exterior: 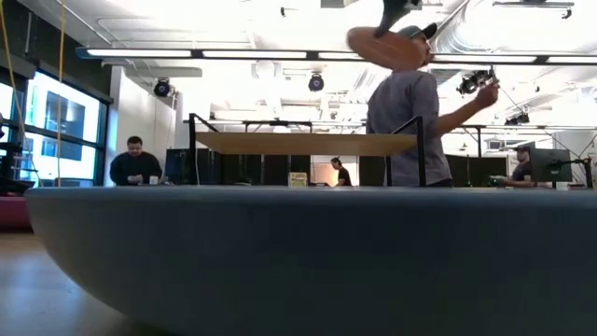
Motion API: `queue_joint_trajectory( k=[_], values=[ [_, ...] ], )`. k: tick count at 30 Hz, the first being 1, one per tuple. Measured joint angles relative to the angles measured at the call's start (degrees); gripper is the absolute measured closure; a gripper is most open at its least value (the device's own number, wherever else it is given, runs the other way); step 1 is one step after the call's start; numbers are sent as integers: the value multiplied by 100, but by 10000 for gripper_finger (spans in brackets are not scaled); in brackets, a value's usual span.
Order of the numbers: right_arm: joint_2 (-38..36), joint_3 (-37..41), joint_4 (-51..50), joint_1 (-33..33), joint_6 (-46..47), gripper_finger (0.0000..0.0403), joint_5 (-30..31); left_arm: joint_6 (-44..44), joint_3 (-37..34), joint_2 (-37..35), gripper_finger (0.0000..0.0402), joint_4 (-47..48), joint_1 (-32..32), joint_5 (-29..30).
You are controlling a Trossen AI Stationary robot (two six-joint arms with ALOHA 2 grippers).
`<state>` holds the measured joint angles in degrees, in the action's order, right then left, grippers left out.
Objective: Place and stack plates onto a shelf
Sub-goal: Put the orange plate on the shelf
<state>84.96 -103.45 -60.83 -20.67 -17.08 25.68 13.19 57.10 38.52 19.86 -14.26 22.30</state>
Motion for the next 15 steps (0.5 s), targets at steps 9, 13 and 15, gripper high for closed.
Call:
queue_joint_trajectory(
  k=[9, 13, 15],
  values=[
    [1068, -545, -376, 2, 164, 403, -879, -2, 0, 0, 367, 6, 0, -1],
    [1342, -379, -400, 28, 562, 403, -967, -4, 0, 0, 367, 6, 0, -1],
    [1429, -256, -322, 61, 689, 403, -967, -6, 0, 0, 367, 6, 0, -1]
  ],
)
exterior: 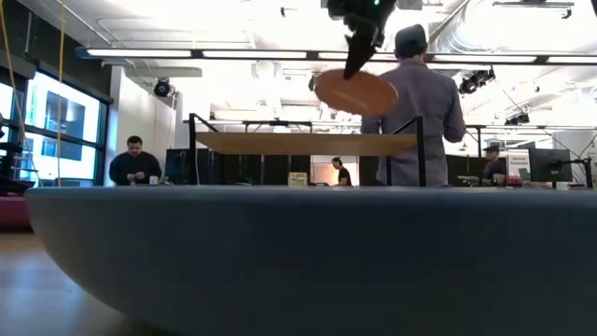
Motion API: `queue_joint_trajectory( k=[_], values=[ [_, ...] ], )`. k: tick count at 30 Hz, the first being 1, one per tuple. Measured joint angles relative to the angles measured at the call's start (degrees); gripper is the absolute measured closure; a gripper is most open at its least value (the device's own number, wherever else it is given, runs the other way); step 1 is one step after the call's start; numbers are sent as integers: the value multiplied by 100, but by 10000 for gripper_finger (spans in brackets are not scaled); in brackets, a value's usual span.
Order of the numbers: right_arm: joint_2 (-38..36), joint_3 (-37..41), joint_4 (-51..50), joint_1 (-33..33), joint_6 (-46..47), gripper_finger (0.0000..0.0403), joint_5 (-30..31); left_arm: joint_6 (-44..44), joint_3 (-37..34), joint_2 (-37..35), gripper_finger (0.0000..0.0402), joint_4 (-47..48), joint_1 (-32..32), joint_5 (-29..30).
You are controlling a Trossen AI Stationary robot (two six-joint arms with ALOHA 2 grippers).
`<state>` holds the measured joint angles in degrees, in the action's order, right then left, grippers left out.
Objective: Place and stack plates onto a shelf
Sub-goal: Put the orange plate on the shelf
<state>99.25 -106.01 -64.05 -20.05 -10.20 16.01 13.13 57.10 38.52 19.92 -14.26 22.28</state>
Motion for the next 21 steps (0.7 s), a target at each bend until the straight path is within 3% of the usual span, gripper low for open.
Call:
queue_joint_trajectory(
  k=[9, 21],
  values=[
    [84, 637, 762, 262, 531, 403, 2, 0, 0, 0, 367, 0, -1, -1],
    [84, 1261, 905, 356, 527, 403, 52, 2, 0, 0, 367, 0, 0, 0]
  ],
)
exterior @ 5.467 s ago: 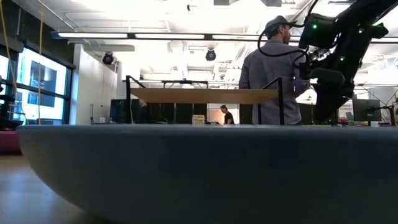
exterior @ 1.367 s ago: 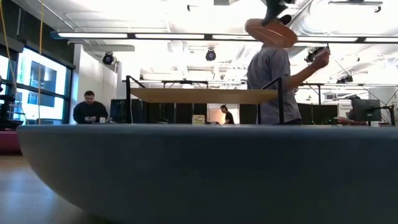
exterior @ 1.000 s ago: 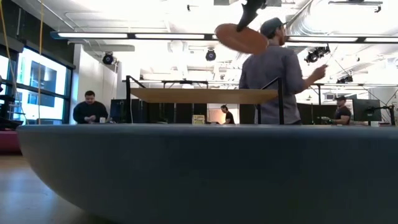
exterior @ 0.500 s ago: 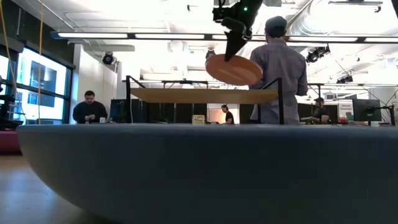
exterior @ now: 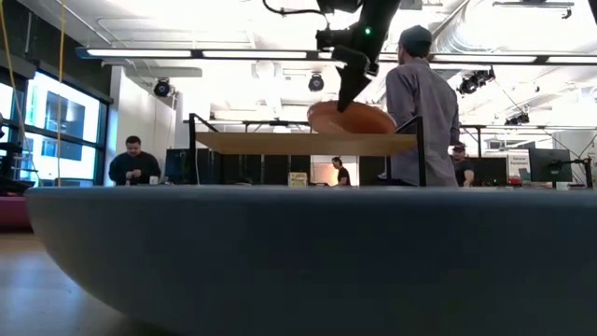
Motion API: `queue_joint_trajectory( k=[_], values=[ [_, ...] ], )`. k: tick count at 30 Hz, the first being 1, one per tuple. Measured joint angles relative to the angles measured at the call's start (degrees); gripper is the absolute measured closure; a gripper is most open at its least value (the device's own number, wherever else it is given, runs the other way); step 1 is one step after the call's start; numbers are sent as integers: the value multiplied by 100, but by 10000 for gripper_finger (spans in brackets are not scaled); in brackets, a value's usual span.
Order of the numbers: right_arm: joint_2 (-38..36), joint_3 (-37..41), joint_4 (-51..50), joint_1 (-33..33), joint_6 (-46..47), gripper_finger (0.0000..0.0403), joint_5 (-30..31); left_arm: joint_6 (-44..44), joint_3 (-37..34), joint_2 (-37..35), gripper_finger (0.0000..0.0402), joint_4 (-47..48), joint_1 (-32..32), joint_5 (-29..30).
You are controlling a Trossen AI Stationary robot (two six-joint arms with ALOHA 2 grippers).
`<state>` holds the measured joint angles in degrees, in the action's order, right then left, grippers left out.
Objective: Place and stack plates onto a shelf
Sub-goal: Put the orange plate on the shelf
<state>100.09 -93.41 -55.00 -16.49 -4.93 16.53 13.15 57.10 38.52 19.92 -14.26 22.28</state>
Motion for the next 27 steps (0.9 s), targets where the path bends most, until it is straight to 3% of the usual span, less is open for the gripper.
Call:
queue_joint_trajectory(
  k=[27],
  values=[
    [-2, 391, 170, -50, -66, 398, -48, -2, 0, 13, 367, -2, 0, -2]
  ],
)
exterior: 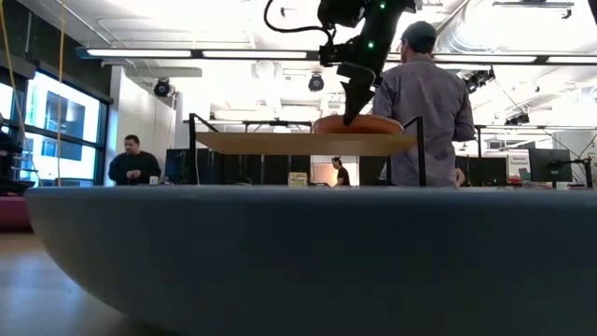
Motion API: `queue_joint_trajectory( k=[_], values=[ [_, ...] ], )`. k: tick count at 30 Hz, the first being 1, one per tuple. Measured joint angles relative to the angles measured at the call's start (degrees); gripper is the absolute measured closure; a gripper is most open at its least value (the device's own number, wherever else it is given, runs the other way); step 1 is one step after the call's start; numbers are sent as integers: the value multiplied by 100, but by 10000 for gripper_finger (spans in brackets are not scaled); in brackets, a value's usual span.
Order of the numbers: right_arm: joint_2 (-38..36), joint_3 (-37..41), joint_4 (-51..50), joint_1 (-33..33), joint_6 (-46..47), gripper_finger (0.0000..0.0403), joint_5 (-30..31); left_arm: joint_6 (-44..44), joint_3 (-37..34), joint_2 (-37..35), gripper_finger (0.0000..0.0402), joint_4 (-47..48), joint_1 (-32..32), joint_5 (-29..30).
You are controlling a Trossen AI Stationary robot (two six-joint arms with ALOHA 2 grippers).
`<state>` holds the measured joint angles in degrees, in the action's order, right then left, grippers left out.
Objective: Place and stack plates onto a shelf
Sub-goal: Put the orange plate on the shelf, then stack the light green plate on top of the orange plate on the shelf
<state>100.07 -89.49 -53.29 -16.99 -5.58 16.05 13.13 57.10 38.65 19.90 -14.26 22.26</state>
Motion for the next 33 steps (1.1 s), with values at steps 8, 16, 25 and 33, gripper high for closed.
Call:
queue_joint_trajectory(
  k=[8, 16, 25, 33],
  values=[
    [0, 0, -21, -26, -68, 350, 4, 0, 0, 0, 367, 2, -2, 0],
    [-9, -268, -202, -23, 58, 339, 3, 42, 0, 0, 367, -13, 0, -179],
    [-17, -1650, -882, 128, 216, 338, 7, -192, 0, 7, 367, -85, 0, -183],
    [-20, -2985, -1564, 370, 230, 338, 35, -199, 0, 153, 367, -79, 9, -257]
  ],
)
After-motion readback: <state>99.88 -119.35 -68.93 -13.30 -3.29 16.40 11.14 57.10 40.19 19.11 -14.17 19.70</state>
